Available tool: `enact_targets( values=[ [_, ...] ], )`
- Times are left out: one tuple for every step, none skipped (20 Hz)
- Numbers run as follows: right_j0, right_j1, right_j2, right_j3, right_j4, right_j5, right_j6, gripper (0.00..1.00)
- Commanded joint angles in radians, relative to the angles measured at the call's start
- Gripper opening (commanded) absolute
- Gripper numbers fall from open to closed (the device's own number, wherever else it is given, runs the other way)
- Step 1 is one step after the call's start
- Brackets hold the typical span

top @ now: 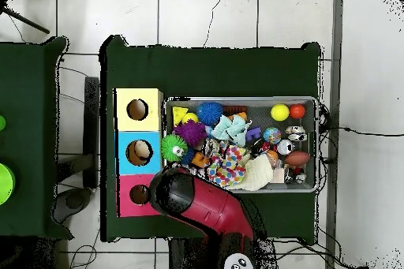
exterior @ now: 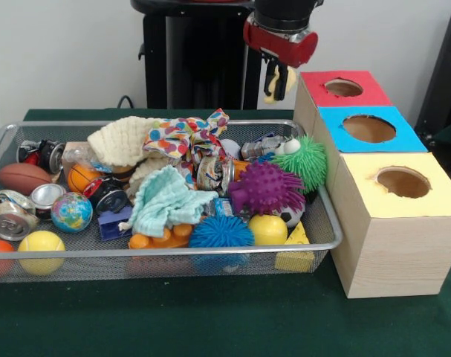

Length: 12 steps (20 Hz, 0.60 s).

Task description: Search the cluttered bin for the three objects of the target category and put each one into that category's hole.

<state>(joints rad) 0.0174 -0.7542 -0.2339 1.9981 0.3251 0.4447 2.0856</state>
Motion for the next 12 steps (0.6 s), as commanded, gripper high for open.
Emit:
enact_targets(
  values=[
    [0.014, 0.015, -0.026, -0.006, 0.004, 0.07, 0.206, 0.0],
    [0.004, 0.011, -0.019, 0.006, 0.009, 0.072, 0.202, 0.0],
    [0.001, 0.01, -0.025, 0.009, 0.004, 0.07, 0.194, 0.0],
    [-0.006, 0.005, -0.027, 0.018, 0.001, 0.067, 0.184, 0.0],
    [-0.011, 0.001, -0.033, 0.023, -0.004, 0.069, 0.175, 0.0],
    [-0.012, -0.003, -0.042, 0.023, -0.011, 0.077, 0.17, 0.0],
    [-0.013, -0.008, -0.051, 0.024, -0.017, 0.085, 0.164, 0.0],
    [-0.017, -0.01, -0.053, 0.027, -0.018, 0.087, 0.159, 0.0],
    [-0.021, -0.012, -0.055, 0.029, -0.018, 0.089, 0.154, 0.0],
    [-0.009, -0.02, -0.066, 0.026, -0.021, 0.105, 0.161, 0.0],
    [0.003, -0.027, -0.077, 0.023, -0.024, 0.12, 0.167, 0.0],
    [0.018, -0.038, -0.083, 0.025, -0.019, 0.131, 0.181, 0.0]
  ],
)
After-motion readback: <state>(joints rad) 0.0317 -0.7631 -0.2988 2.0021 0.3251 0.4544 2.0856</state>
